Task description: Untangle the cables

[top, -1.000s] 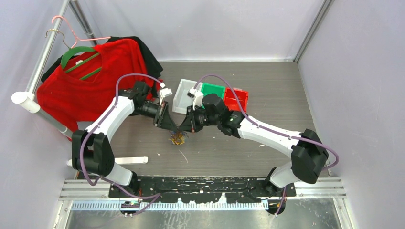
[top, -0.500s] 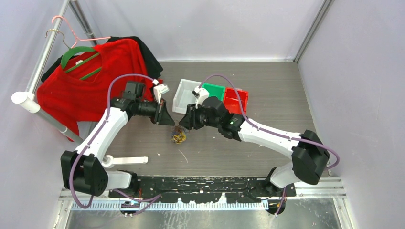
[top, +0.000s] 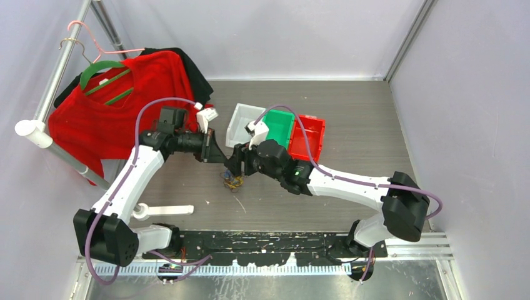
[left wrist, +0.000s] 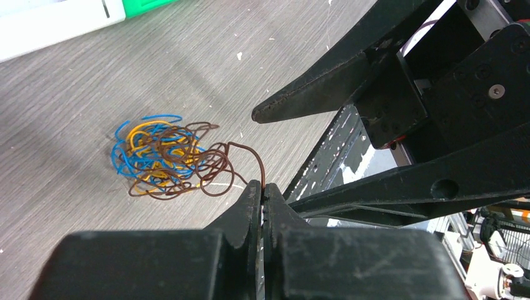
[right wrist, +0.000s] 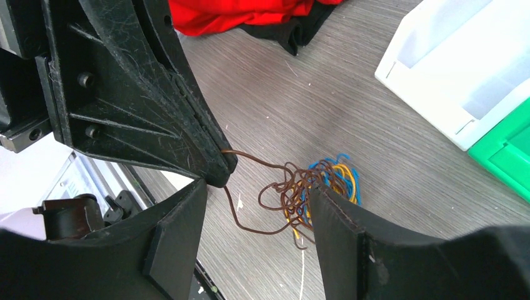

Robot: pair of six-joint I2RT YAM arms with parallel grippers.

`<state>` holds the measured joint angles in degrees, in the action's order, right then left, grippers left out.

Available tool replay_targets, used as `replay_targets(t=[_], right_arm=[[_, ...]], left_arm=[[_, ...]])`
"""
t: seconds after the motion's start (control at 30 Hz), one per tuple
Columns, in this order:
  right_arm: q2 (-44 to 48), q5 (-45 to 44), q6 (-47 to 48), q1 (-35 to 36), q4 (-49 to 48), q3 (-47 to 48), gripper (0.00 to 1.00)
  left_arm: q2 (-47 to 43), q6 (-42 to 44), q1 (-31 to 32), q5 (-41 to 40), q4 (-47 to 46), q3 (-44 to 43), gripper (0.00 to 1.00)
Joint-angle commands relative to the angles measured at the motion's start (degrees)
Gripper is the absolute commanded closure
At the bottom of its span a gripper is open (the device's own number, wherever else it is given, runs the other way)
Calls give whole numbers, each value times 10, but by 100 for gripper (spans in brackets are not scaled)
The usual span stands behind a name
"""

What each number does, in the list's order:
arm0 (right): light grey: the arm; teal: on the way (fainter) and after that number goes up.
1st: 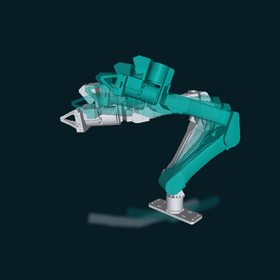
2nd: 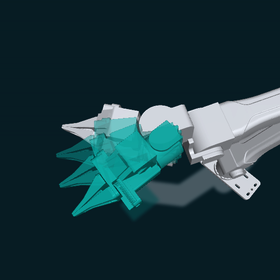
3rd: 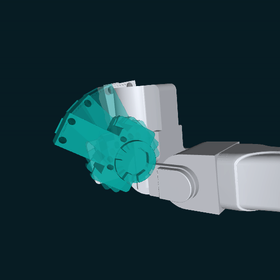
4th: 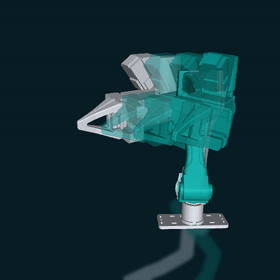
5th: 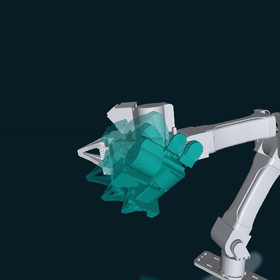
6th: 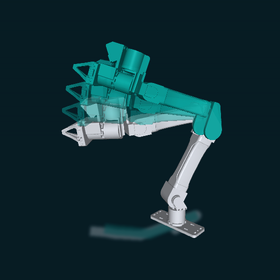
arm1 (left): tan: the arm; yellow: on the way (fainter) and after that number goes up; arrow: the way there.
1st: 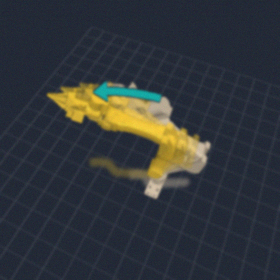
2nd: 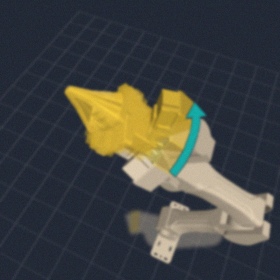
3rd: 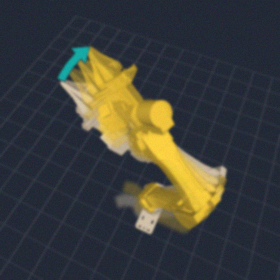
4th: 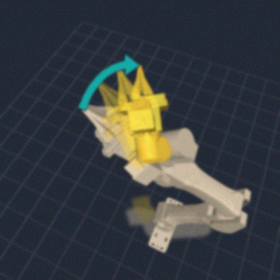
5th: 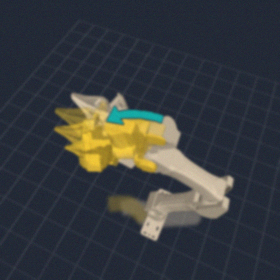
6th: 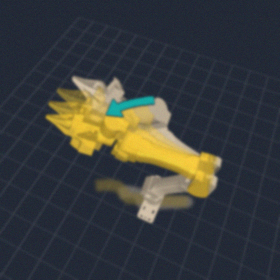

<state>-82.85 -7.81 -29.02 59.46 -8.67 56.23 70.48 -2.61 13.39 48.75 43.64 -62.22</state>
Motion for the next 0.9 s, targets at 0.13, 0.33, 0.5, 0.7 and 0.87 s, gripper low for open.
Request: replay_targets(t=[0.13, 0.33, 0.5, 0.7, 0.87], right_arm=[[1, -28, -1, 0, -56, -4, 36], [45, 0, -12, 0, -64, -53, 40], [75, 20, -15, -2, -63, -84, 41], [58, 25, -22, -8, -71, -76, 41], [10, 51, -40, -16, -101, -43, 40]], left_arm=[[-28, 5, 4, 43, 33, -51, 100], [-34, 41, 5, 33, 66, -57, 100], [-34, 53, 8, 28, 71, -58, 100], [-33, 57, 17, 29, 76, -62, 100], [-33, 62, 24, 34, 86, -71, 100]])
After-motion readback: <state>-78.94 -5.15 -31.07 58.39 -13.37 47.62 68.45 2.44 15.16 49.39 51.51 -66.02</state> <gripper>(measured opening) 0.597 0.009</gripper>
